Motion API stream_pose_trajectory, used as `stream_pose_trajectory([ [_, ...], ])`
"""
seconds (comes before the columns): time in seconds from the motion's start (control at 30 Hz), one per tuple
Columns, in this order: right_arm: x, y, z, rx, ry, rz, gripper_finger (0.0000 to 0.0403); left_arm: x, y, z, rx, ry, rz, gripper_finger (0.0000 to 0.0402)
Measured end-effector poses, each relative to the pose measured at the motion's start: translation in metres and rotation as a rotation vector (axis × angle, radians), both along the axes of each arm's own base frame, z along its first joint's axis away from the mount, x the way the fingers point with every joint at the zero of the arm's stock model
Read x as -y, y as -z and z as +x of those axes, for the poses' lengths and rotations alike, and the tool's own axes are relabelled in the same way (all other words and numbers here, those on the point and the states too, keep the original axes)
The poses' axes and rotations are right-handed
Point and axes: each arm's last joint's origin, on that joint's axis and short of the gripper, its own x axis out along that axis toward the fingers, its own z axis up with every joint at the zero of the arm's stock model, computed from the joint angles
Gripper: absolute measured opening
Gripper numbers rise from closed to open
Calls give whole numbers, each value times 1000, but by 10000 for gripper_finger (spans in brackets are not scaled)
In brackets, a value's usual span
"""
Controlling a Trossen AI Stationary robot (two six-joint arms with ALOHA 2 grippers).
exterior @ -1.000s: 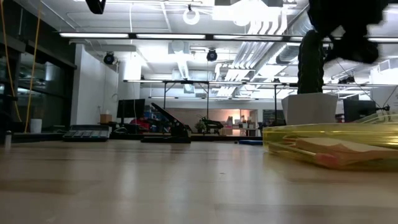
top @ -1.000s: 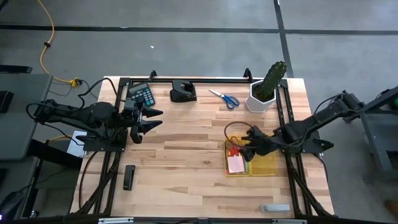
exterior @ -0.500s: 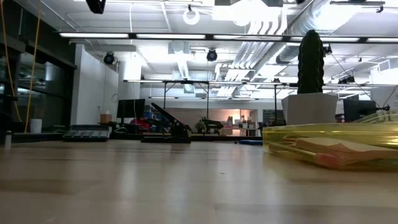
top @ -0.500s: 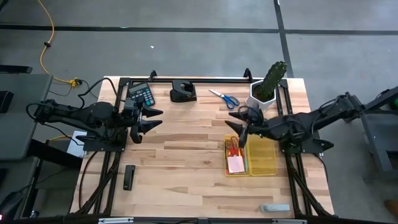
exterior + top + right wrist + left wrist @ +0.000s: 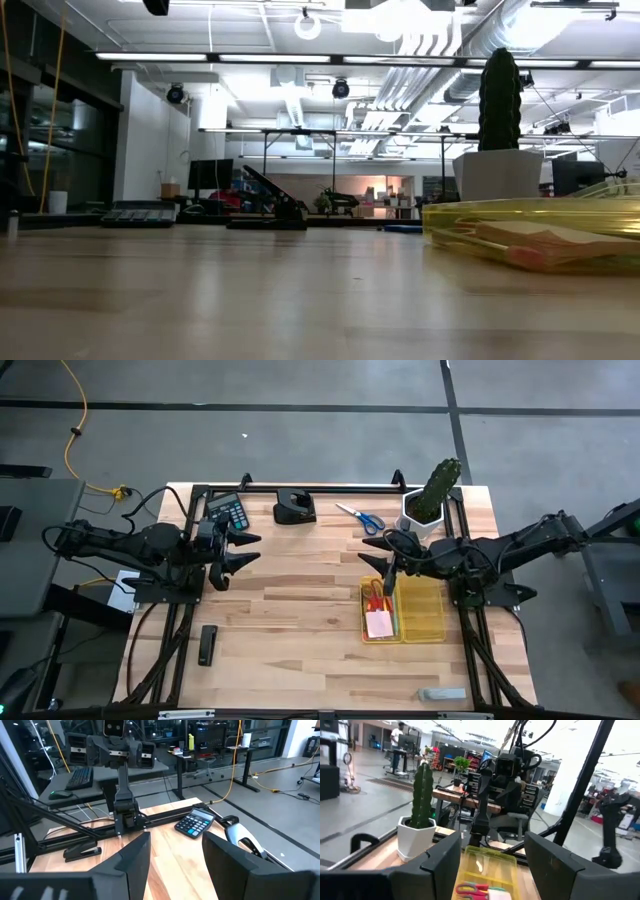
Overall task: Pack school essentials
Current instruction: Put the blue scissors into the yellow box
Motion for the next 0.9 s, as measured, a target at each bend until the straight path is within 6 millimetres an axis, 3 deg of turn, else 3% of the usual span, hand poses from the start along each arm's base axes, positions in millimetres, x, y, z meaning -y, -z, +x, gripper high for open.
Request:
stream_pose_trajectory([
  [0.5,0,0,0,0,-1,4,172,-3,0,-1,-66,-121,244,205],
  [0.9,0,1,0,2,2,21,172,-3,0,-1,-74,-129,271,205],
])
